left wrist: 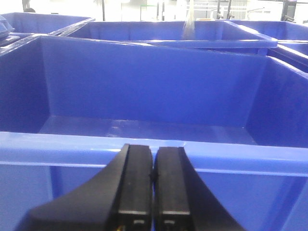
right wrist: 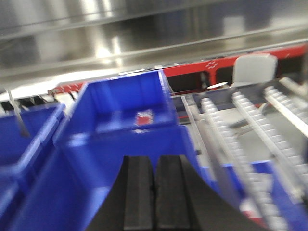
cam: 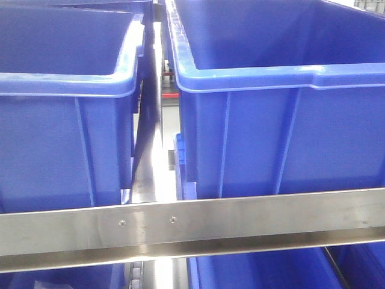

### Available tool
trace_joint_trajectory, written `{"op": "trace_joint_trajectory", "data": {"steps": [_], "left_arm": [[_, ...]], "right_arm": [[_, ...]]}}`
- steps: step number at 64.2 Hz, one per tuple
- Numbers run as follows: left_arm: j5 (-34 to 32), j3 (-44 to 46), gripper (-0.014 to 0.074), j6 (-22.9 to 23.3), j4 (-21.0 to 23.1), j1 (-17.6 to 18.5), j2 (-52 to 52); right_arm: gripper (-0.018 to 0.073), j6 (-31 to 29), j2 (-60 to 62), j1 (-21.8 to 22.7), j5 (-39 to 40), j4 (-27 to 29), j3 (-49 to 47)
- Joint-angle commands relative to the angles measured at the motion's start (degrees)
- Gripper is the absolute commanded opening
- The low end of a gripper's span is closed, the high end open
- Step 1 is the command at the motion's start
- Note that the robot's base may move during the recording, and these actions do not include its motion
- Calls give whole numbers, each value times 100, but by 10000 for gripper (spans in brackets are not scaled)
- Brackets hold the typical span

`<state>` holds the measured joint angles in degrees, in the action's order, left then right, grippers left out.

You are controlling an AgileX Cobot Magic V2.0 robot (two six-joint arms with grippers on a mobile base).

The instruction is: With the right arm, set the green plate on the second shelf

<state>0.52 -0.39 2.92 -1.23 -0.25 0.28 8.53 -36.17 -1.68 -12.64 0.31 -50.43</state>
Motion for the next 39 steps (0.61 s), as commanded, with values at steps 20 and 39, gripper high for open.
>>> {"op": "trace_joint_trajectory", "data": {"steps": [20,39], "left_arm": [[-467,-240,130,36,27,9,19],[-467,-240,130,36,27,9,19]], "right_arm": [[49,-163,2274,32,2062,-884,2940],[49,-150,3319,32,2522,-85,4690]]}}
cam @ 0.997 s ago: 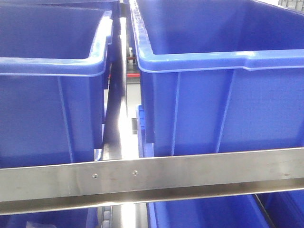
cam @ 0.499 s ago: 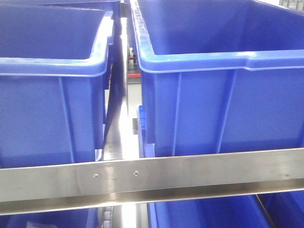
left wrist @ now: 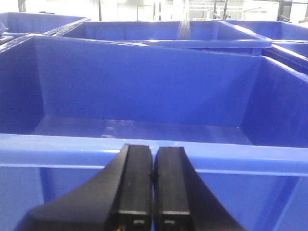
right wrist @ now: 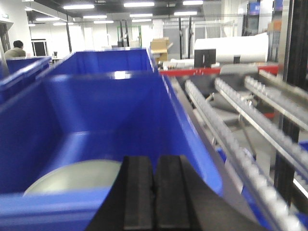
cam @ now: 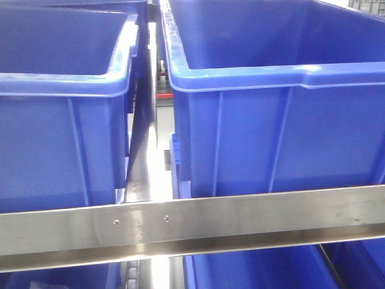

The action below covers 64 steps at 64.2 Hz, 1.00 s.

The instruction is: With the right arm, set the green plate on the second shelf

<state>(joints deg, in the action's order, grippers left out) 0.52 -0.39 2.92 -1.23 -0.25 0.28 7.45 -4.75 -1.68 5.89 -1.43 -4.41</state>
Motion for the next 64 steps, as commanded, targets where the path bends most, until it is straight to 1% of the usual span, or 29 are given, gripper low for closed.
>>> {"op": "trace_joint_trajectory", "data": {"steps": [1,9,12,29,33,46,56,64], "left_arm": [[-467,-240,130,36,27,9,19],[-467,-240,130,36,27,9,19],[-467,-240,130,36,27,9,19],[-467,-240,130,36,27,9,19],[-467,-240,130,36,27,9,19],[-467,-240,130,36,27,9,19],[-467,-240,130,36,27,9,19],[-467,-240,130,36,27,9,19]], "right_arm": [[49,-41,229,32,670,89,134],[49,-46,576,32,670,89,502],[49,-46,590,32,520,89,490],[49,-46,609,32,459,89,496],[49,-155,609,32,381,101,496],[49,-745,609,32,277,564,496],[49,-745,609,15,546,827,496],[49,-745,609,-92,798,861,501]]}}
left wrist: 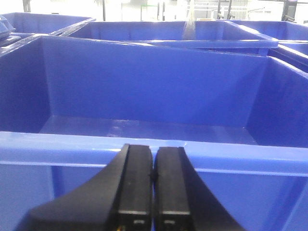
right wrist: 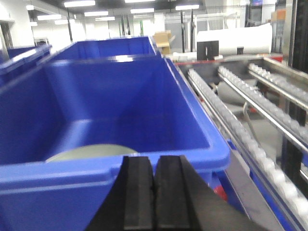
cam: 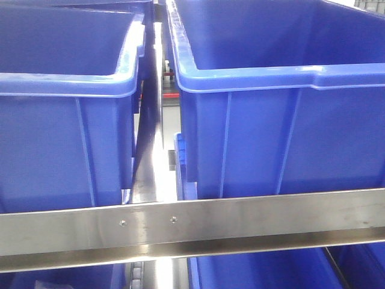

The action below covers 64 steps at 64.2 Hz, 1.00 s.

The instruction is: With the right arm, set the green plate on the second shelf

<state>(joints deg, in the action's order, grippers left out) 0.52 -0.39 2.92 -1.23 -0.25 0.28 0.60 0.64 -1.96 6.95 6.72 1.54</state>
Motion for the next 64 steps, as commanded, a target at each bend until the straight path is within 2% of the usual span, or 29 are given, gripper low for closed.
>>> {"op": "trace_joint_trajectory", "data": {"steps": [1,33,64], "left_arm": [[-467,-240,130,36,27,9,19],[-467,-240,130,36,27,9,19],[-467,-240,130,36,27,9,19]], "right_arm": [[49,-60,70,-71,702,46,-94],[49,-537,70,-113,637,-84,-94],[49,-538,70,-165,404,-79,-94]]}}
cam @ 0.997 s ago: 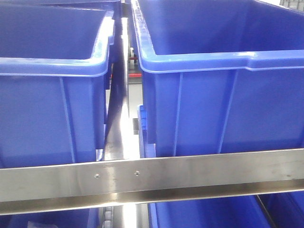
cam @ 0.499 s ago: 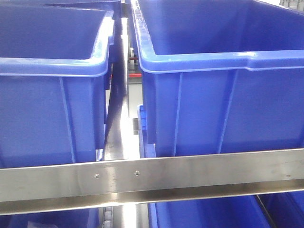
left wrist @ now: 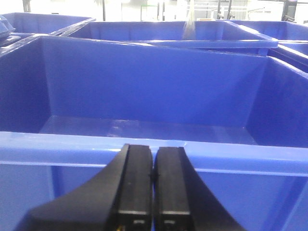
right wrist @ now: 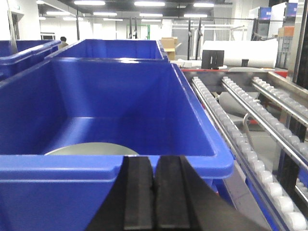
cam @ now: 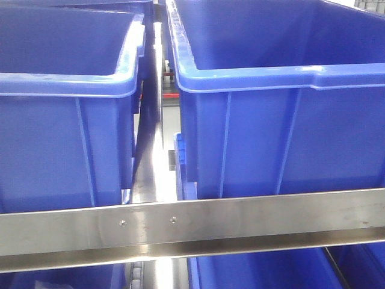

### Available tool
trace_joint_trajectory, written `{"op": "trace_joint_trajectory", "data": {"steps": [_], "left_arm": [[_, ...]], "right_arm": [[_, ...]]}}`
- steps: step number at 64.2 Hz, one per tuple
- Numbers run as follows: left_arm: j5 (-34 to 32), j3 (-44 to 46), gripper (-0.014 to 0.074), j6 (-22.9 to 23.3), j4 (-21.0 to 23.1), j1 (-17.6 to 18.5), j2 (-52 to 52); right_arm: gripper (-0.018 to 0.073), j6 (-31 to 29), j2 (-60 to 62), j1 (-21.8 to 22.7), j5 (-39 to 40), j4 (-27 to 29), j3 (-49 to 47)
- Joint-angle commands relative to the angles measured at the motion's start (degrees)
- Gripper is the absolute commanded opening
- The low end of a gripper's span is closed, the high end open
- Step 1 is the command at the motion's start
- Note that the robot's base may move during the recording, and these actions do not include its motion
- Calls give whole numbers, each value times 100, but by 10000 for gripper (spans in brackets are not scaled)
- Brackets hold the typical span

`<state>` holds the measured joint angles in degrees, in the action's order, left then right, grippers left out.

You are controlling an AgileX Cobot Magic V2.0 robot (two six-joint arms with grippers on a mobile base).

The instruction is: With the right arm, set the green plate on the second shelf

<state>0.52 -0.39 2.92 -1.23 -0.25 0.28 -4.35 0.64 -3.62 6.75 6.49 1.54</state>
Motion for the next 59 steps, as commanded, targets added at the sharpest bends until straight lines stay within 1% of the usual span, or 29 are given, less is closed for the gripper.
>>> {"op": "trace_joint_trajectory", "data": {"steps": [1,59], "left_arm": [[-467,-240,130,36,27,9,19],[-467,-240,130,36,27,9,19]], "right_arm": [[49,-42,70,1,424,-56,-94],[49,-42,70,1,439,-56,-99]]}}
